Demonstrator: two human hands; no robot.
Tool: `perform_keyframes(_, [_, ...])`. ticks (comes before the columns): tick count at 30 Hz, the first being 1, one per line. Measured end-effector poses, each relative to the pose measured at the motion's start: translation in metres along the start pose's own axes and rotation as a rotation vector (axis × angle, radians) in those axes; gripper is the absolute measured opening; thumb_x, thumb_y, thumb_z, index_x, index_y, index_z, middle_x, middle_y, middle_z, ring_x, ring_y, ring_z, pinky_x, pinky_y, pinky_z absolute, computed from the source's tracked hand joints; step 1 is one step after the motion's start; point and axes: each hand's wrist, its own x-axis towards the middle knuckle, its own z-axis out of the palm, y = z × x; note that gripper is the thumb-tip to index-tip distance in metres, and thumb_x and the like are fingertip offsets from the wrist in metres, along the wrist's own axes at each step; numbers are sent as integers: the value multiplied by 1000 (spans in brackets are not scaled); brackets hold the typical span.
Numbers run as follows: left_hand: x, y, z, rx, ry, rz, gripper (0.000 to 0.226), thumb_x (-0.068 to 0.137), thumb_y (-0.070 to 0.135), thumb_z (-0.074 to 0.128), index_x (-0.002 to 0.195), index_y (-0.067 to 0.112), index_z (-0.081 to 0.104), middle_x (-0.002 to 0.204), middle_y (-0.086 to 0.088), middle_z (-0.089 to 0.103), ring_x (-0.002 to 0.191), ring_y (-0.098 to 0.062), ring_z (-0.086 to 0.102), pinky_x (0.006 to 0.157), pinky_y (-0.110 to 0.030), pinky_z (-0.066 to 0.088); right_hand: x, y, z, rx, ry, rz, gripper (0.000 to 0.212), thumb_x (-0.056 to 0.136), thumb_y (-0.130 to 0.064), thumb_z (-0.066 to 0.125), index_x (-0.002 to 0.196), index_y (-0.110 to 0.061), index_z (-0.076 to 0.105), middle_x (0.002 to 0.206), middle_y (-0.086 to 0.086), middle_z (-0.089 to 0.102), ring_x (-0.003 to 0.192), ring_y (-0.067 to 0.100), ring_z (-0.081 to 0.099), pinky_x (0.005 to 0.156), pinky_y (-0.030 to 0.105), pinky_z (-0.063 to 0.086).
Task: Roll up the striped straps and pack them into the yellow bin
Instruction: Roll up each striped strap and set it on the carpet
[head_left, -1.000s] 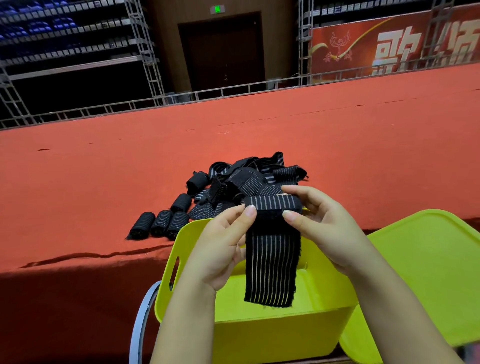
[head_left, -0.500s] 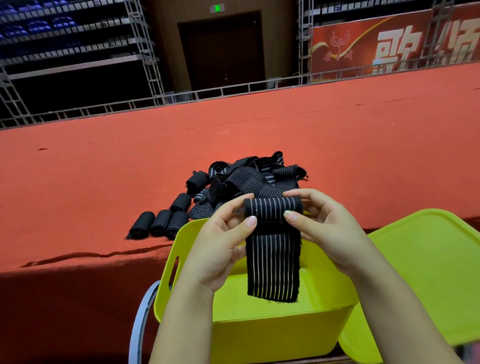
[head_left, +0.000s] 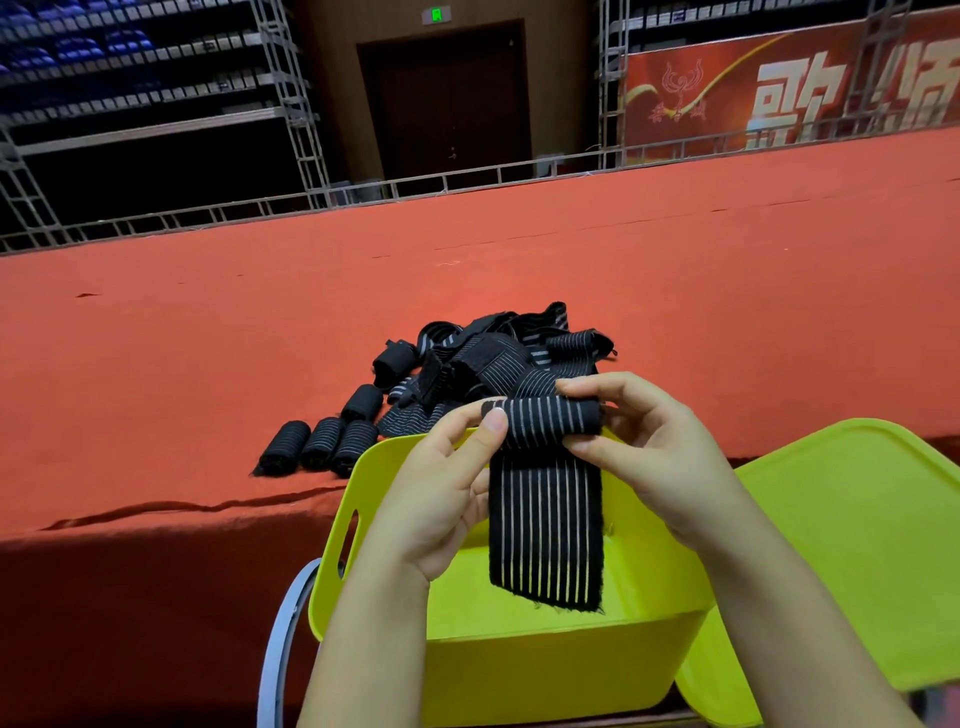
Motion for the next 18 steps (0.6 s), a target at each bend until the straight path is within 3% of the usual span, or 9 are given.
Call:
perform_keyframes(2, [1,0,-1,-24,16,25,46,80,29,61,124,16,59,96,-3,73,71,-14,69,55,-21,52,0,-1,0,35,-3,49,34,75,-5,76,103,-22,66,104,-11,70,95,5,66,84,22,52])
perform_keyframes(4, [1,1,-2,-56,16,48,44,80,23,61,124,19,59,95,-4,72,70,-14,69,54,-19,51,0,-3,1,39,-3,124,31,75,-26,69,106,-27,66,102,-11,70,89,5,66,75,22,55])
perform_keyframes(6, [0,1,-1,-69,16,63,40,86,12,58,125,20,58,81,-1,71,62,-9,66,49,-16,49,0,-2,0,54,7,195,36,75,-34,64,110,-29,65,102,-5,70,91,7,67,70,25,57])
perform_keyframes(8, [0,1,0,-60,24,74,43,85,8,58,126,22,57,75,1,70,60,-6,63,51,-17,49,1,-1,1,95,22,243,32,82,-27,63,115,-25,62,96,-6,72,88,5,68,65,24,56])
perform_keyframes(12, [0,-1,-2,-51,20,70,48,87,3,57,127,29,57,97,-5,72,82,-13,67,63,-22,54,0,2,1,122,23,246,37,82,-13,66,118,-18,60,109,2,70,93,10,68,71,29,58])
perform_keyframes(18, [0,-1,-3,-3,-4,25,54,85,9,60,136,22,50,107,-7,72,86,-16,68,64,-24,53,-2,0,-1,123,34,163,38,84,0,64,116,-21,59,111,0,66,88,13,69,70,27,57])
